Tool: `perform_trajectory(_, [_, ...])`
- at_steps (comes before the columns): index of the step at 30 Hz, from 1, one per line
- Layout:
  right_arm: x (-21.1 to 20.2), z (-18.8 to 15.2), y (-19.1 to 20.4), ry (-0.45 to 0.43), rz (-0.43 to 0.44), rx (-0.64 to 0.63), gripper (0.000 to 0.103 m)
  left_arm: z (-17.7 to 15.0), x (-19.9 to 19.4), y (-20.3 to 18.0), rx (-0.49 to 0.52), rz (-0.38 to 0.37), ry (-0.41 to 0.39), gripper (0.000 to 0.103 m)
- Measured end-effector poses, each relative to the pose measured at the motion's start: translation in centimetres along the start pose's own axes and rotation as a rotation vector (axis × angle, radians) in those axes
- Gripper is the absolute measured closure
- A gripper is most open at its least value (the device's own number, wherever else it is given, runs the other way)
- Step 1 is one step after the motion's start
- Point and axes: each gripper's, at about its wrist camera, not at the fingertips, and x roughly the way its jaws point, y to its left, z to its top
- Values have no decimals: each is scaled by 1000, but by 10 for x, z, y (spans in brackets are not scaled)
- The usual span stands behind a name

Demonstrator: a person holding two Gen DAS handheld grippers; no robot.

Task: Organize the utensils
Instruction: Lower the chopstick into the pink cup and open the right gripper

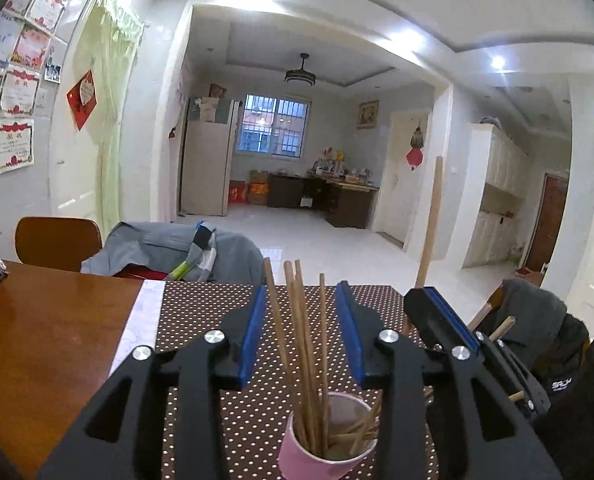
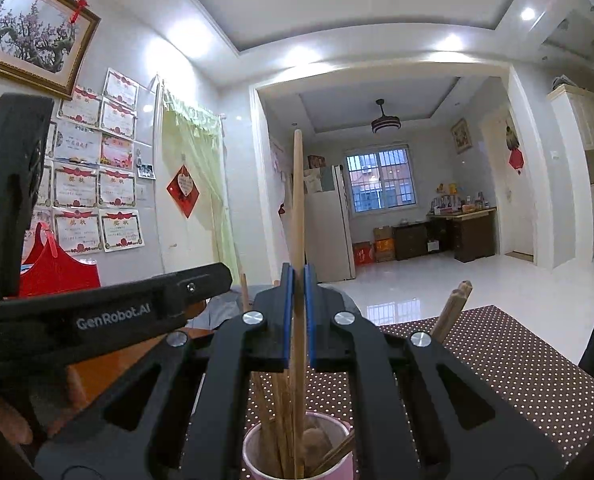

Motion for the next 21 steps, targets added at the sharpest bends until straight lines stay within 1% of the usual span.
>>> perform_trajectory(2, [0,1,0,4,1,8,96,1,-2,0,5,6,4,60])
perform_trajectory(5, [-1,0,-1,2,-3,13,96,2,-3,1,14,23,16,57])
perform_trajectory(16, [-3,1,2,8,-14,8,96,2,-5,0,46,62,18,56])
perform_trajectory(19, [-2,2,3,7,-22,5,94,1,-4,0,45,60,21,56])
perform_trajectory(21, [-3,2,3,5,-24,6,91,1,-4,0,47,61,23,56])
